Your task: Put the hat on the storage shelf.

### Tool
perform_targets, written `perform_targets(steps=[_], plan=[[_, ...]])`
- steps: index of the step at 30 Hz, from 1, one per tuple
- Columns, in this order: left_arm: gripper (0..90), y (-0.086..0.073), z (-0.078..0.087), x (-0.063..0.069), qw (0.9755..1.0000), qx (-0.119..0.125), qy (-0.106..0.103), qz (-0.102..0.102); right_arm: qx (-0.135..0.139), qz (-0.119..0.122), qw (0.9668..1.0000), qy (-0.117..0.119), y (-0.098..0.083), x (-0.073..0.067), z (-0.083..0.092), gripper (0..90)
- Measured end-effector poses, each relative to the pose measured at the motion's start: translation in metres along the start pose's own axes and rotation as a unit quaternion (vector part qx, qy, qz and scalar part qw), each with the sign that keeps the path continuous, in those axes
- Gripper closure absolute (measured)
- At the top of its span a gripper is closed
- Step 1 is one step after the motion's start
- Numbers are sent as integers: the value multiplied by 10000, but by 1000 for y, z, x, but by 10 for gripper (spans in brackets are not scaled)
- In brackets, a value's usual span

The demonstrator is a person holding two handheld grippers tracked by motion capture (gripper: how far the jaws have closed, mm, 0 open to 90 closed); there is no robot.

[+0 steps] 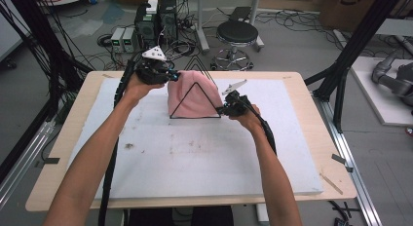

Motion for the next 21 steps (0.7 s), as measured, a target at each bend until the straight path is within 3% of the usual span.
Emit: perform_targets(steps=[21], plan=[[864,-7,-11,0,9996,-256,4,-67,-21,-3,10000,46,-6,8,-13,851]])
Point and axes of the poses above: each handheld gripper's, and its own axes: z roughly backward along the jaws, y roughly out of its top, x roughly to its right, the point moved 9 cm from there along -z, roughly forward along the jaws, and after that the axes turned 3 degrees about -z, right-handed, at the moved point
